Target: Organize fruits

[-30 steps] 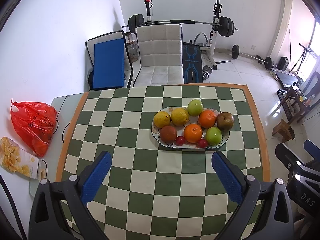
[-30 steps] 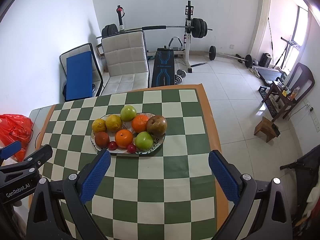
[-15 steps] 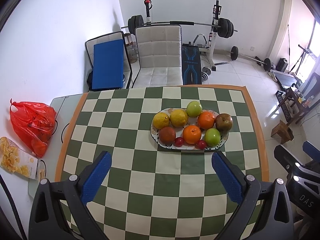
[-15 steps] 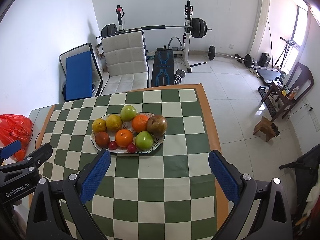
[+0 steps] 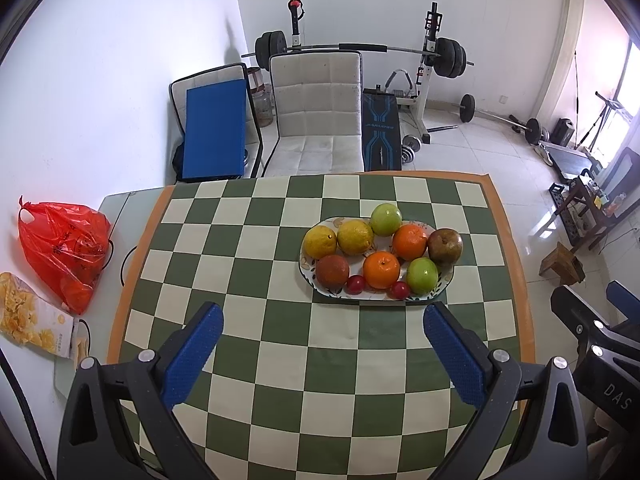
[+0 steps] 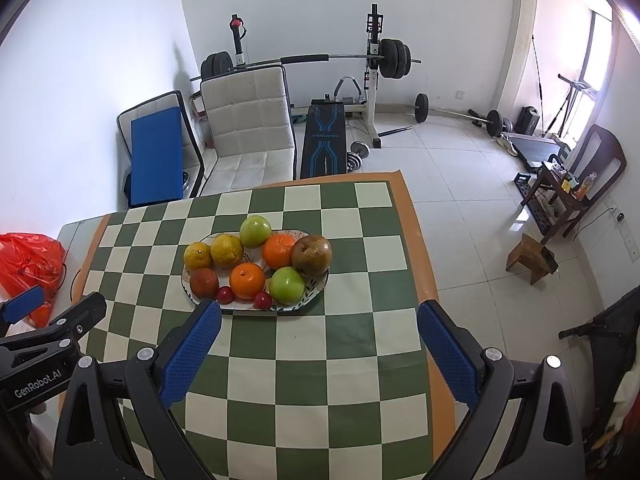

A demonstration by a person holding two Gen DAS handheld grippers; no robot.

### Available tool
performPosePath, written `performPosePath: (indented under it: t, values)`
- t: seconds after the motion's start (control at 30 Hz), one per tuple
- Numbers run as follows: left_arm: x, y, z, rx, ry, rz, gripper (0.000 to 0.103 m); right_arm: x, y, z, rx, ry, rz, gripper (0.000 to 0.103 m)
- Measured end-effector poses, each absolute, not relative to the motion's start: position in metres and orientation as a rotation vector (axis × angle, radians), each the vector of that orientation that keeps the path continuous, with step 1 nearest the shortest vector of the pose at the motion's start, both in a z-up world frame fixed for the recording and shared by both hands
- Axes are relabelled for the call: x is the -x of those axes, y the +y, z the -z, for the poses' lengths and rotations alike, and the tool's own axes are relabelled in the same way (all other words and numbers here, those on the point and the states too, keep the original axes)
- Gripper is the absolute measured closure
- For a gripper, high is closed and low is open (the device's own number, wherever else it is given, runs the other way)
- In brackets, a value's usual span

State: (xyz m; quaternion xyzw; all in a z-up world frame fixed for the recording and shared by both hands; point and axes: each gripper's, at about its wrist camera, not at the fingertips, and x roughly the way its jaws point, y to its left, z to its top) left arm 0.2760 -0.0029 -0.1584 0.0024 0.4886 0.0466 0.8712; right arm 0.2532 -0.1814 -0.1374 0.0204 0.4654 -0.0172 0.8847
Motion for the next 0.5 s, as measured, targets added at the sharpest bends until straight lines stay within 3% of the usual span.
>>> performPosePath:
  t: [0.5]
  values:
    - [-0.2759, -0.0096, 0.1500, 0.000, 1.016, -0.088, 0.000, -0.2539, -0.1807, 0.1342, -0.041, 0.968, 0.040, 0.003]
